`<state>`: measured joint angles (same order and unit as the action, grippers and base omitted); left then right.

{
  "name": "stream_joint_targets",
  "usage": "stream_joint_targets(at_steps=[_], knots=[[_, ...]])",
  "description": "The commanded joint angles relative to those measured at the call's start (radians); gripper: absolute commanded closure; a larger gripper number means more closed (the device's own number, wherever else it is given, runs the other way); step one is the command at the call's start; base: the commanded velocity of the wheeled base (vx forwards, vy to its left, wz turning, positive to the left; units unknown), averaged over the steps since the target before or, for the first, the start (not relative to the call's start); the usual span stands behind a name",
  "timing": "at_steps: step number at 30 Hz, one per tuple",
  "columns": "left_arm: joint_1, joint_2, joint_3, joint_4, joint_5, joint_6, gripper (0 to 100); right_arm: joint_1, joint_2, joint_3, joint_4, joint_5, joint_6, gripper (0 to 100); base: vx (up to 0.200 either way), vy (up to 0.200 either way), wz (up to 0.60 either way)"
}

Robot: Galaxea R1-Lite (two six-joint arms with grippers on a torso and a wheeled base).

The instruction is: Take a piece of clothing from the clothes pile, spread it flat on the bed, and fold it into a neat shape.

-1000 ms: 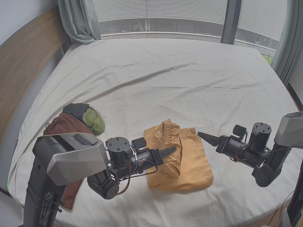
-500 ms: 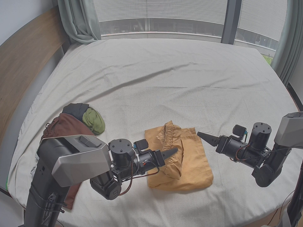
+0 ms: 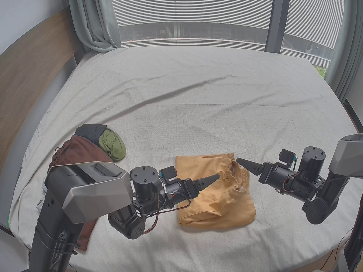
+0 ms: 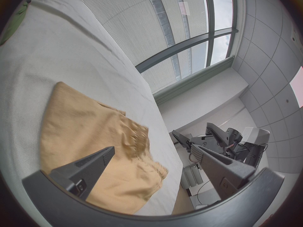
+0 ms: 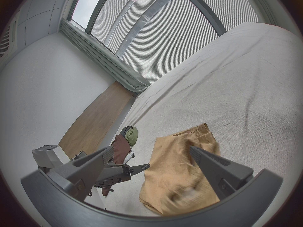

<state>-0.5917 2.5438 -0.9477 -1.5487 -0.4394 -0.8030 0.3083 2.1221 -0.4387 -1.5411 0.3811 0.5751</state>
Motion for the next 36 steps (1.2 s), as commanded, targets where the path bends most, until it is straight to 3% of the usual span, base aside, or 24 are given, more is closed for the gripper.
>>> stream_joint_targets(at_steps=[1, 16, 22, 25, 36], knots=[[0.007, -0.002, 0.010, -0.002, 0.010, 0.004, 0, 0.002, 0.002, 0.002, -0.001, -0.001, 0.000, 0, 0.000, 0.000, 0.00], [0.118, -0.165, 0.165, -0.004, -0.016, 0.030, 0, 0.011, 0.006, 0.009, -0.001, -0.001, -0.003, 0, 0.000, 0.000, 0.00], [0.208, -0.272, 0.274, -0.004, -0.085, 0.088, 0, 0.017, 0.002, 0.014, -0.001, -0.001, -0.004, 0, 0.000, 0.000, 0.00], [0.268, -0.339, 0.342, -0.004, -0.159, 0.133, 0, 0.037, 0.006, 0.017, -0.001, -0.004, -0.003, 0, 0.000, 0.000, 0.00], [0.455, -0.508, 0.494, -0.004, -0.321, 0.136, 0, 0.040, 0.004, 0.017, -0.001, -0.008, -0.001, 0, 0.000, 0.000, 0.00]])
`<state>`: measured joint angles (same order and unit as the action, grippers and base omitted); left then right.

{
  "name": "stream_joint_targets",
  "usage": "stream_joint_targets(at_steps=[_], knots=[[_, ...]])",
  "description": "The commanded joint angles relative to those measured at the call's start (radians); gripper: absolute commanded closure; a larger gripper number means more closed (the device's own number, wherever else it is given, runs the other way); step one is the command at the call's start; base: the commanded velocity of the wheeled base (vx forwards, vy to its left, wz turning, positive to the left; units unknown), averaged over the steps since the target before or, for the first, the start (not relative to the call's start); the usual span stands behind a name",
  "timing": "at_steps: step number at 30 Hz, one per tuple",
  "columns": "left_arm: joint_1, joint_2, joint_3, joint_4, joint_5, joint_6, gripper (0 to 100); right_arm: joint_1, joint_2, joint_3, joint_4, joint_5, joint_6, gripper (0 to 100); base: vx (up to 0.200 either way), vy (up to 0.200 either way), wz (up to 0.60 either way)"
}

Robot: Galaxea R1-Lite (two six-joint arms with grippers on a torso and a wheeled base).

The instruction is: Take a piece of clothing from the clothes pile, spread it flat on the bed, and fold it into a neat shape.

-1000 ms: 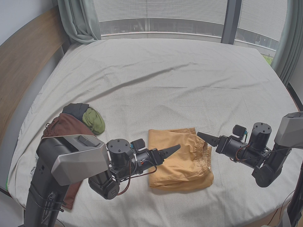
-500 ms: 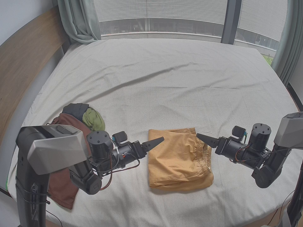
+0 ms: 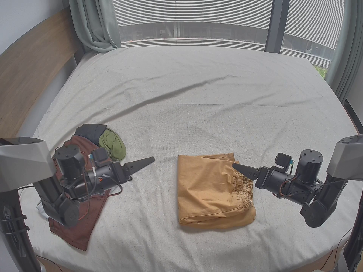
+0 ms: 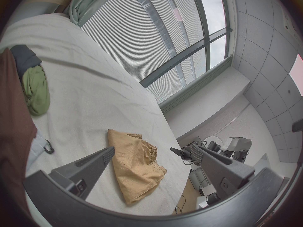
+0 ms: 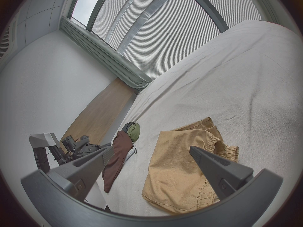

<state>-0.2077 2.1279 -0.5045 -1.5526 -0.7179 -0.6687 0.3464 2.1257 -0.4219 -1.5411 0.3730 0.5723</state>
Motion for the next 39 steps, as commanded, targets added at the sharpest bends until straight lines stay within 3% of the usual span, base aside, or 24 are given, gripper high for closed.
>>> stream_joint_targets(at_steps=[1, 7, 15, 20, 32, 37, 38, 39], knots=[[0.083, -0.100, 0.060, 0.000, -0.054, 0.003, 0, 0.002, -0.001, 0.000, -0.001, 0.000, 0.001, 0, 0.000, 0.000, 0.00], [0.116, -0.148, 0.106, 0.000, -0.080, 0.011, 0, 0.008, -0.003, 0.003, -0.001, -0.002, 0.001, 0, 0.000, 0.000, 0.00], [0.139, -0.138, 0.141, 0.000, -0.074, 0.192, 0, 0.008, 0.000, 0.008, -0.001, 0.000, 0.001, 0, 0.000, 0.000, 0.00], [0.195, -0.126, 0.139, 0.002, -0.081, 0.340, 0, 0.005, -0.001, 0.008, 0.001, -0.002, 0.000, 0, 0.000, 0.000, 0.00], [0.214, -0.094, 0.141, 0.000, -0.080, 0.414, 0, -0.001, 0.003, 0.031, 0.001, -0.002, -0.006, 0, 0.000, 0.000, 0.00], [0.264, -0.031, 0.116, 0.002, -0.081, 0.633, 0, -0.003, 0.010, 0.060, 0.001, -0.002, -0.025, 0, 0.000, 0.000, 0.00], [0.264, -0.031, 0.116, 0.002, -0.081, 0.633, 0, -0.003, 0.010, 0.060, 0.001, -0.002, -0.025, 0, 0.000, 0.000, 0.00], [0.267, -0.006, 0.112, 0.000, -0.081, 0.713, 0, -0.004, 0.040, 0.080, 0.001, -0.002, -0.060, 0, 0.000, 0.000, 0.00]])
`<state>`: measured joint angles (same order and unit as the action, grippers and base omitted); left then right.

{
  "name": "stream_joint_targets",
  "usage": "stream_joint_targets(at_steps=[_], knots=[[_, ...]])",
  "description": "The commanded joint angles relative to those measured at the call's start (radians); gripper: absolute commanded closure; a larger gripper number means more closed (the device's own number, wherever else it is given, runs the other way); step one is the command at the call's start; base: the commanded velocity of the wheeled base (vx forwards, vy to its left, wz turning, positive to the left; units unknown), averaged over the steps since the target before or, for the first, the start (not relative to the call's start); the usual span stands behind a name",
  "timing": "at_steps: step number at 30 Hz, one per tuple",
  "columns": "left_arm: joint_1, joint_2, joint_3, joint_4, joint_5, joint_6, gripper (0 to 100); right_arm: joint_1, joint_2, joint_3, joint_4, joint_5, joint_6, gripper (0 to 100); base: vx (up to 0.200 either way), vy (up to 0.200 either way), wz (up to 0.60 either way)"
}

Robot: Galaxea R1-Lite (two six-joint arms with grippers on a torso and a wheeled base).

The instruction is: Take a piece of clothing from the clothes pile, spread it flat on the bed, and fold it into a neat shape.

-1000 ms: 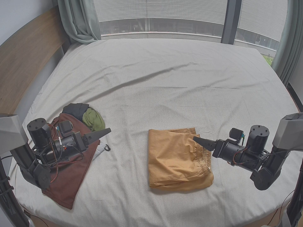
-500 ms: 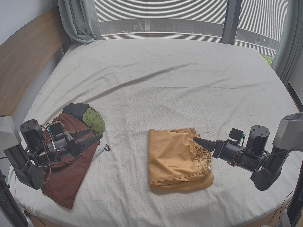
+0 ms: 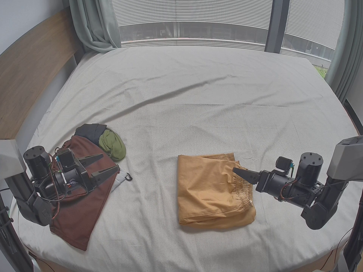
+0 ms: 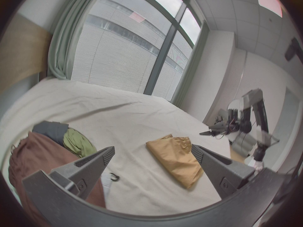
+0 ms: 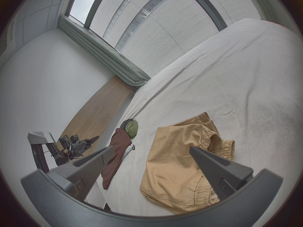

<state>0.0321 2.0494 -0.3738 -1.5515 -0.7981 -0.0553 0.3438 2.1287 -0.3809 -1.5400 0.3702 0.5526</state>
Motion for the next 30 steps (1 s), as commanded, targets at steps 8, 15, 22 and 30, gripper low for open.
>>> stream_joint_targets(at_steps=[8, 15, 22, 30], knots=[[0.026, 0.110, -0.017, 0.001, -0.043, 0.196, 0, -0.049, 0.155, 0.060, 0.000, -0.001, -0.120, 0, 0.000, 0.000, 0.00], [0.018, 0.107, -0.008, 0.001, -0.044, 0.198, 0, -0.080, 0.226, 0.053, 0.000, -0.001, -0.125, 0, 0.000, 0.000, 0.00], [0.014, 0.107, 0.006, 0.001, -0.046, 0.200, 0, -0.088, 0.295, 0.045, 0.000, -0.001, -0.125, 0, 0.000, 0.000, 0.00], [-0.001, 0.109, 0.016, 0.001, -0.046, 0.200, 0, -0.078, 0.381, 0.043, 0.000, -0.001, -0.125, 0, 0.000, 0.000, 0.00]])
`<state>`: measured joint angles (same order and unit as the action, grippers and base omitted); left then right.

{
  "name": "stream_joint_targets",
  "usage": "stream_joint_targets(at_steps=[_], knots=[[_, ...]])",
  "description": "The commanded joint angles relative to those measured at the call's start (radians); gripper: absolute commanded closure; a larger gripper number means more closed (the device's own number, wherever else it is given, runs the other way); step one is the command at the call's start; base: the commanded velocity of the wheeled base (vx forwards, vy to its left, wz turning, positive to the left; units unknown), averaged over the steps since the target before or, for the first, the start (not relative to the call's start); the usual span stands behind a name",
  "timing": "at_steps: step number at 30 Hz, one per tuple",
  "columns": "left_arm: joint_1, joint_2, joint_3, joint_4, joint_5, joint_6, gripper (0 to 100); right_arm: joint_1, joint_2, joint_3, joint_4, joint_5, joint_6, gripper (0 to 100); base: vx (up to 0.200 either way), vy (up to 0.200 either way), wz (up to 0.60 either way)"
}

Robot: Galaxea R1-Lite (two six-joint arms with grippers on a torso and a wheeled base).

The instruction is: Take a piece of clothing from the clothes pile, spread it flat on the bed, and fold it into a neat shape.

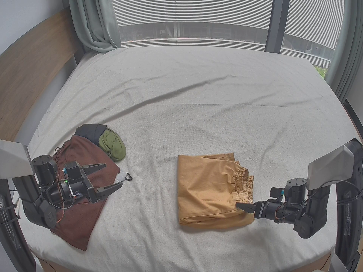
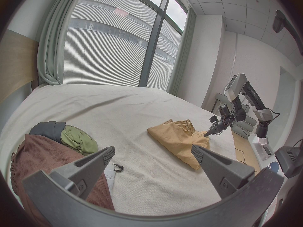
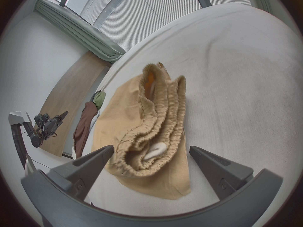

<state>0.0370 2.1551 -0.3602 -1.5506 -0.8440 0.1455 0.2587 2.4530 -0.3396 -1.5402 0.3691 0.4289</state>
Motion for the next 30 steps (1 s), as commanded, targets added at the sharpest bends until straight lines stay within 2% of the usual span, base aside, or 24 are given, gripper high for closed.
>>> stream_joint_targets(at_steps=[1, 15, 24, 30], knots=[[-0.008, 0.003, 0.001, 0.000, 0.000, -0.001, 0, 0.007, 0.057, 0.004, 0.000, 0.001, -0.001, 0, 0.000, 0.000, 0.00], [-0.016, 0.009, 0.006, 0.000, -0.003, -0.001, 0, 0.048, 0.070, -0.006, 0.000, 0.010, 0.016, 0, 0.000, 0.000, 0.00], [-0.019, 0.008, 0.006, 0.000, -0.001, -0.001, 0, 0.105, 0.061, -0.073, -0.001, 0.005, 0.166, 0, 0.000, 0.000, 0.00], [-0.020, 0.008, 0.007, 0.000, -0.001, -0.001, 0, 0.112, 0.061, -0.084, -0.003, 0.004, 0.186, 0, 0.000, 0.000, 0.00]])
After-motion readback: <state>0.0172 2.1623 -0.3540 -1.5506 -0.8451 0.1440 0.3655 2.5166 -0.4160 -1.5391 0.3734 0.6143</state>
